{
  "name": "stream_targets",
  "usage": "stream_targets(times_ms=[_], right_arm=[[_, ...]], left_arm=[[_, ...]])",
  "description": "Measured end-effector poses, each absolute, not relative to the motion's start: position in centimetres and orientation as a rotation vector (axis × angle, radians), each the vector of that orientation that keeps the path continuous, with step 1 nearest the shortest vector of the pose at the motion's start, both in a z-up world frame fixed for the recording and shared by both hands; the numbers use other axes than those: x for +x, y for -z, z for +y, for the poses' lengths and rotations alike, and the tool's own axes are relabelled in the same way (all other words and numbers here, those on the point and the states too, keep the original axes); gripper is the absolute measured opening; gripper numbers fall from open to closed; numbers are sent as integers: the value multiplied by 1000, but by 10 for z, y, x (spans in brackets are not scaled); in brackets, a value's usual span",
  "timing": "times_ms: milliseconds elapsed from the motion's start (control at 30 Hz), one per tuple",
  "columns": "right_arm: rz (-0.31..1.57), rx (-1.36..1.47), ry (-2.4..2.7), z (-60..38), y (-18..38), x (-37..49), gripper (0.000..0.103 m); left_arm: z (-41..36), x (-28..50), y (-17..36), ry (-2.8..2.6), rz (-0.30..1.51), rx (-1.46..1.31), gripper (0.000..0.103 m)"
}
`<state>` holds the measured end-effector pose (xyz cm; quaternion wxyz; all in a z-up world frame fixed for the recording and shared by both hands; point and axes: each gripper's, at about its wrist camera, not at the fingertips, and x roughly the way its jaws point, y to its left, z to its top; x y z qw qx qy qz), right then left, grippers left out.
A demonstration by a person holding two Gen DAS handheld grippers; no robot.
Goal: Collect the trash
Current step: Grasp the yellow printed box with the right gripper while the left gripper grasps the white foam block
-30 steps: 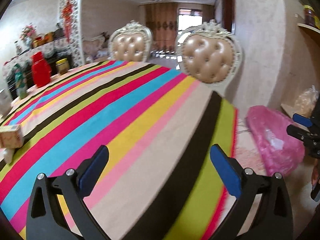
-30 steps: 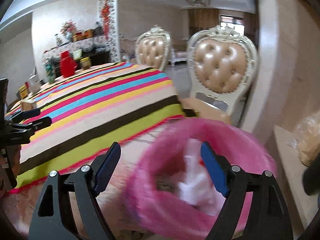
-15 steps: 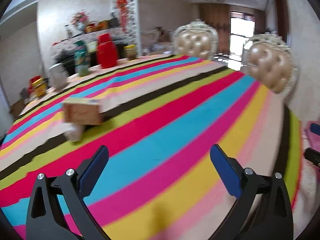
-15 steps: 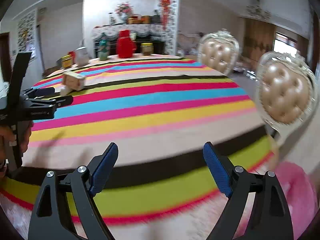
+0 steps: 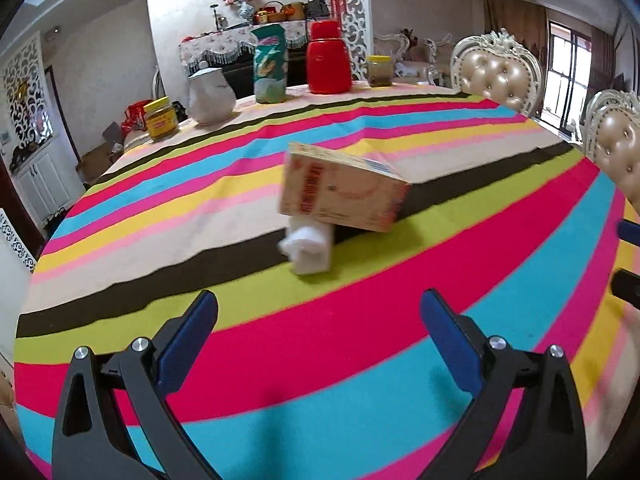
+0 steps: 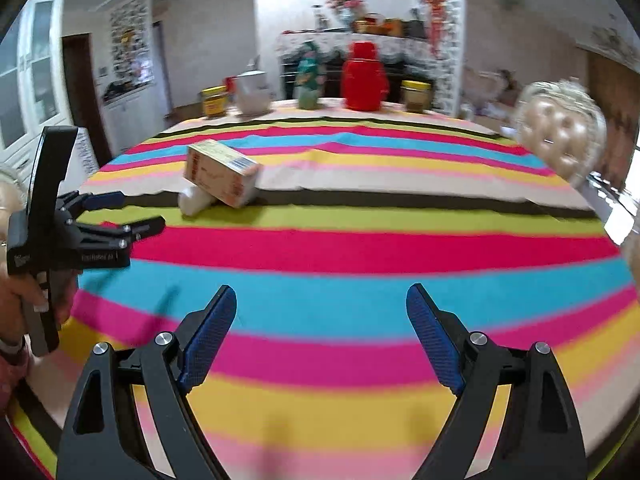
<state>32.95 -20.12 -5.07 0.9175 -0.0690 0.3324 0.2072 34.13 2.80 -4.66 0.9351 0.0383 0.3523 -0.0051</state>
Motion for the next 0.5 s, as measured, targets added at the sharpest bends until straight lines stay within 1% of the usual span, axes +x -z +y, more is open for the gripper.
stream_targets(times_ms=[100, 200, 267, 400, 500], right_arm=[[691, -184, -507, -171, 52, 361, 82], [685, -208, -607, -144, 51, 387, 85], [689, -212, -679, -131, 50, 400, 85], [705, -267, -783, -98, 52, 437, 85], [718, -254, -838, -83, 52, 461, 85]], left_arm=[[46, 337, 50, 75, 719, 11, 98], [51, 337, 55, 124, 717, 51, 98], [56, 341, 64, 156, 775, 69, 98], [73, 351, 61, 205, 800, -41, 98], [72, 354, 60, 167, 790, 8, 98]])
